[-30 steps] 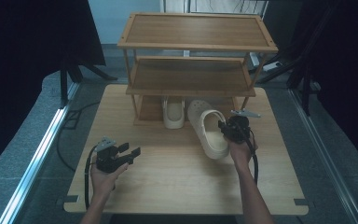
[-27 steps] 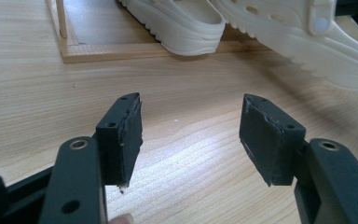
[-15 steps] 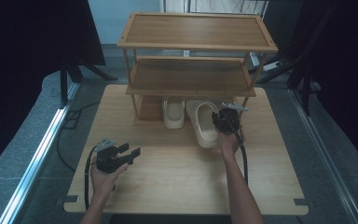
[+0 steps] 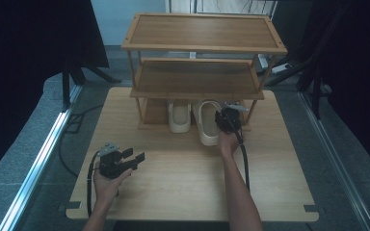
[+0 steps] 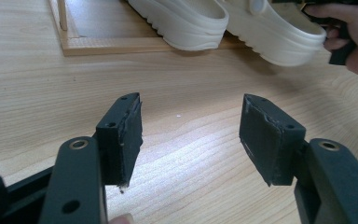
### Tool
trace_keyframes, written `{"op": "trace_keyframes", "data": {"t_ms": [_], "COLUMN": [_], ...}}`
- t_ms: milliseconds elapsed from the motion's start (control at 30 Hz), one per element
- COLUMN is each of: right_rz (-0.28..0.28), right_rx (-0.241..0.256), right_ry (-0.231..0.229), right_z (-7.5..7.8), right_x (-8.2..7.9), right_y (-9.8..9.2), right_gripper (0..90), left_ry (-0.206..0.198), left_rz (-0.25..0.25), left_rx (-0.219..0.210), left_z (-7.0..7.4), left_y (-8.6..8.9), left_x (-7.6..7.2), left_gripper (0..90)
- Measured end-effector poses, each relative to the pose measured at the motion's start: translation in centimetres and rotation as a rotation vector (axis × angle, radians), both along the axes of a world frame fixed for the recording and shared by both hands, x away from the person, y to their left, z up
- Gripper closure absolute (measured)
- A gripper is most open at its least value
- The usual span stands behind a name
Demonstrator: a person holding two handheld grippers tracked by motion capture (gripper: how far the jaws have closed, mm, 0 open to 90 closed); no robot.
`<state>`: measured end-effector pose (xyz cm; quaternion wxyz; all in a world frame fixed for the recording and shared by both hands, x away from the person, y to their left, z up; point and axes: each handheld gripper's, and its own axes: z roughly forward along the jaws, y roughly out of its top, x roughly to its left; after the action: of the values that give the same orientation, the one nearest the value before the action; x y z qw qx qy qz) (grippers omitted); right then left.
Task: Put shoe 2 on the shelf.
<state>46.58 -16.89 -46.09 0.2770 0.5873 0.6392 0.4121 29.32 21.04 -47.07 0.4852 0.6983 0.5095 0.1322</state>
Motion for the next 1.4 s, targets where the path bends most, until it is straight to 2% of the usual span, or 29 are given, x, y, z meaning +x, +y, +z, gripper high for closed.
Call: {"op": "trace_keyframes", "data": {"t_ms": [133,267,300,400,467,533,600,667,867,1033,1200,1400], "right_rz": [-0.021,-0.016,-0.002,0.014,0.035,0.055,0.084,0.092,0.154,0.161,0.189,0.207], "right_rx": [0.018,-0.001,0.017,0.026,0.027,0.007,-0.033,-0.038,-0.001,0.009,-0.039,-0.044], "right_ry": [-0.013,-0.012,-0.014,-0.028,-0.033,-0.018,-0.006,-0.005,0.047,0.06,0.079,0.068], "right_z": [-0.7,-1.4,-1.2,-0.5,0.2,0.5,0.6,0.5,0.1,-0.1,-0.4,-0.3], "right_x": [0.7,0.7,0.6,0.2,-0.3,-0.7,-1.7,-2.0,-2.1,-1.8,-2.0,-2.9], "right_y": [0.7,1.2,1.0,0.9,0.7,0.7,0.6,0.5,-0.2,-0.7,-0.8,-1.0], "right_gripper": [76.2,68.7,65.7,58.2,56.7,54.1,54.3,53.8,42.8,39.3,35.4,34.7], "left_ry": [-0.002,-0.001,-0.001,0.0,-0.001,-0.003,-0.003,-0.002,0.004,0.002,0.003,-0.001], "left_rz": [0.002,0.006,0.006,0.004,0.001,0.001,-0.002,-0.003,-0.005,-0.003,-0.005,-0.002], "left_rx": [-0.001,-0.003,-0.002,0.002,0.003,0.006,0.008,0.01,0.017,0.014,0.016,0.013], "left_z": [0.0,0.0,0.0,0.0,0.0,0.0,0.0,-0.1,-0.2,-0.2,-0.2,-0.1], "left_y": [0.1,0.2,0.2,0.1,0.0,-0.1,-0.2,-0.3,-0.4,-0.3,-0.3,-0.3], "left_x": [0.0,0.0,0.0,0.0,0.0,-0.1,-0.1,0.0,0.0,0.0,0.0,-0.1], "left_gripper": [39.5,39.6,39.6,39.5,39.5,39.5,39.5,39.6,39.5,39.5,39.5,39.5]}}
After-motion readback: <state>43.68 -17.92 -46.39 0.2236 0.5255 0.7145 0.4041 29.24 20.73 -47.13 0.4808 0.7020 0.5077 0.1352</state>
